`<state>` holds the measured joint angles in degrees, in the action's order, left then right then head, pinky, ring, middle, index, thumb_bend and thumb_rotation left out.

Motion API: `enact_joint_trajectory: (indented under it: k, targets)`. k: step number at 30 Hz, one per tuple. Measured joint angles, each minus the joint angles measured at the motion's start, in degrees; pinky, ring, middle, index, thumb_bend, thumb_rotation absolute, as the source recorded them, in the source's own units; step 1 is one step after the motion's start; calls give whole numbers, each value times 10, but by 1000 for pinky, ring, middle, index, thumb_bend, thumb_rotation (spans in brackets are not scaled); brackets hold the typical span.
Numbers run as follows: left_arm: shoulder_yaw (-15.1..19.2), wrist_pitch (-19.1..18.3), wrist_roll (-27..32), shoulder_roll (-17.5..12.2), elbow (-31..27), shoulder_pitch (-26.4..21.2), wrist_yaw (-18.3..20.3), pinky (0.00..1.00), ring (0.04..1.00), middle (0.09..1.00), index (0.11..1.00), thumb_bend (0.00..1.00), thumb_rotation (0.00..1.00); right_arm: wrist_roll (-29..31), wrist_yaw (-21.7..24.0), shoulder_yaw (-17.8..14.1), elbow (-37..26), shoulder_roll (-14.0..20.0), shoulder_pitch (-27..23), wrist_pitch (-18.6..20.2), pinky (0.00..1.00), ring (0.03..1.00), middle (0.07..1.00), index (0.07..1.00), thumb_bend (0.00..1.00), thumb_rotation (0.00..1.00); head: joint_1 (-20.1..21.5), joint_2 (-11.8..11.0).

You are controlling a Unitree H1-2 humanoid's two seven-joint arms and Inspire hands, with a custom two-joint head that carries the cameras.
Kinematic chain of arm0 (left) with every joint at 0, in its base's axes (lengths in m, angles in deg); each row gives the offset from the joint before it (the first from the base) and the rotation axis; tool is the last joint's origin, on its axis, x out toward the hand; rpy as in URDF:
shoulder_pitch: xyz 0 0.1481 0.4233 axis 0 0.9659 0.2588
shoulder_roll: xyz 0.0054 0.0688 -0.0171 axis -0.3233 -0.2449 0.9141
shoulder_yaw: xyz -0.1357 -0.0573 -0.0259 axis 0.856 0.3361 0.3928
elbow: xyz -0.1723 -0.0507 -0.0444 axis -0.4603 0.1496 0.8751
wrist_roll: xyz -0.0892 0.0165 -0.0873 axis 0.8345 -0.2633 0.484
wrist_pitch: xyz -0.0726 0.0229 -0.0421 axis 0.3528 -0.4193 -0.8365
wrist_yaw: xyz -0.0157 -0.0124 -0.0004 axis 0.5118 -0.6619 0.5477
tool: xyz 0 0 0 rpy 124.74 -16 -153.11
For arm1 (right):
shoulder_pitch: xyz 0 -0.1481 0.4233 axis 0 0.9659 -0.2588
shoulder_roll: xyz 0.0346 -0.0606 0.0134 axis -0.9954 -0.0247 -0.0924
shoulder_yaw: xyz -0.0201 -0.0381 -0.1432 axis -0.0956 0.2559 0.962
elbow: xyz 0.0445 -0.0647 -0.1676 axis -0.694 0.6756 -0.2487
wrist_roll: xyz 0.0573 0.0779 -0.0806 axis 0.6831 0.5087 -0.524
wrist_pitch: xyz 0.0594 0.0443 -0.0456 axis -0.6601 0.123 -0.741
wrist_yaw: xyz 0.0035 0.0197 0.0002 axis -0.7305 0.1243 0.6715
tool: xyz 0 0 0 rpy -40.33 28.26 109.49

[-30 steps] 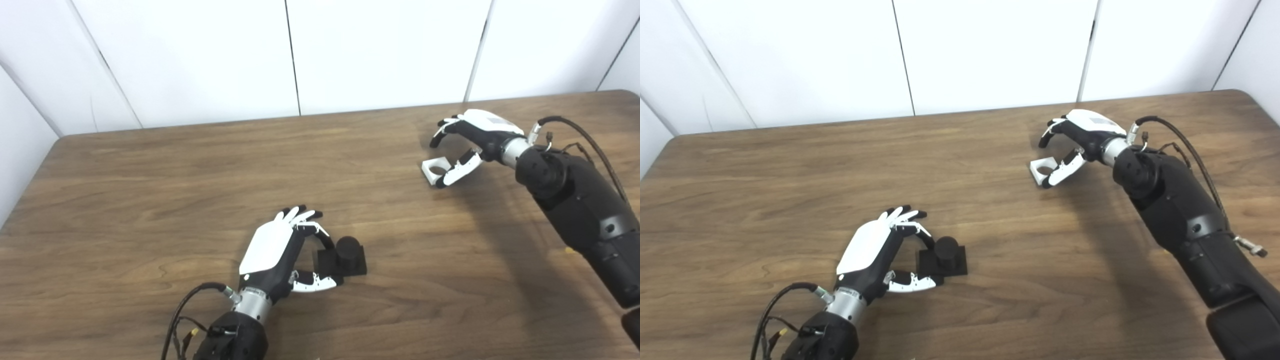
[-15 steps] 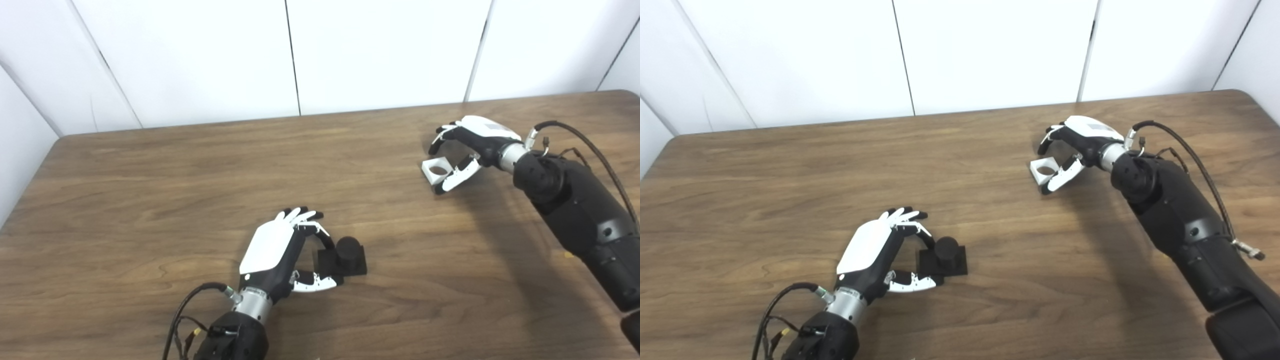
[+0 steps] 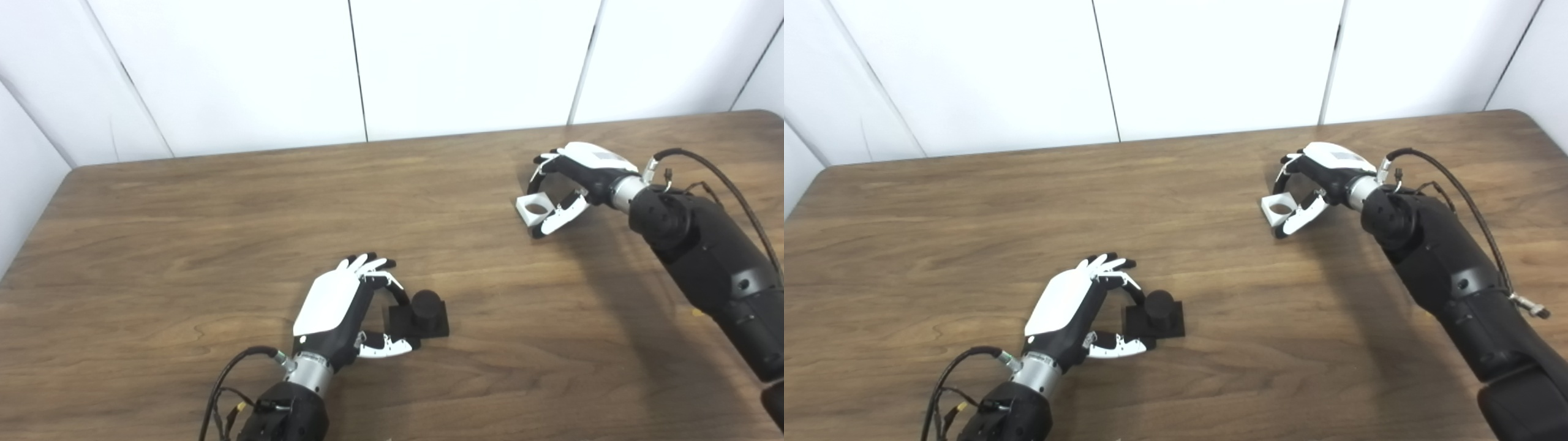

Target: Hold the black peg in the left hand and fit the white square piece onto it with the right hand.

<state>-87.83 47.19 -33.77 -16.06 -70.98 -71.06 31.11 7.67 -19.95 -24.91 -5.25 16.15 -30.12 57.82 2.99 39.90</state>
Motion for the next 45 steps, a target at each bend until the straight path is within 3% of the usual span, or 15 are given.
enact_joint_trajectory:
  k: [9,11,14,39,45]
  targets:
    - [1,0,7,1,0,-1,0,986,961,875,484,520,71,2,-3,0,11,0,-5,-16,982,1000,935,593,816,211,-1,0]
    - [1,0,8,1,0,-1,0,990,961,875,484,520,70,4,-3,0,11,0,-5,-21,996,1000,940,513,586,163,-1,-1]
    - [0,0,10,1,1,-1,-1,976,953,871,484,520,72,9,-3,-2,11,0,-5,-23,1000,1000,942,494,533,151,-1,-1]
    - [-1,-1,9,1,1,-1,-6,969,949,871,484,520,73,10,-4,-2,10,0,-4,-23,998,1000,936,490,525,149,-2,-1]
    - [-2,-1,10,1,1,-1,-7,985,963,878,484,519,72,6,-2,-9,-21,1,9,-18,1000,1000,936,490,525,149,-1,-1]
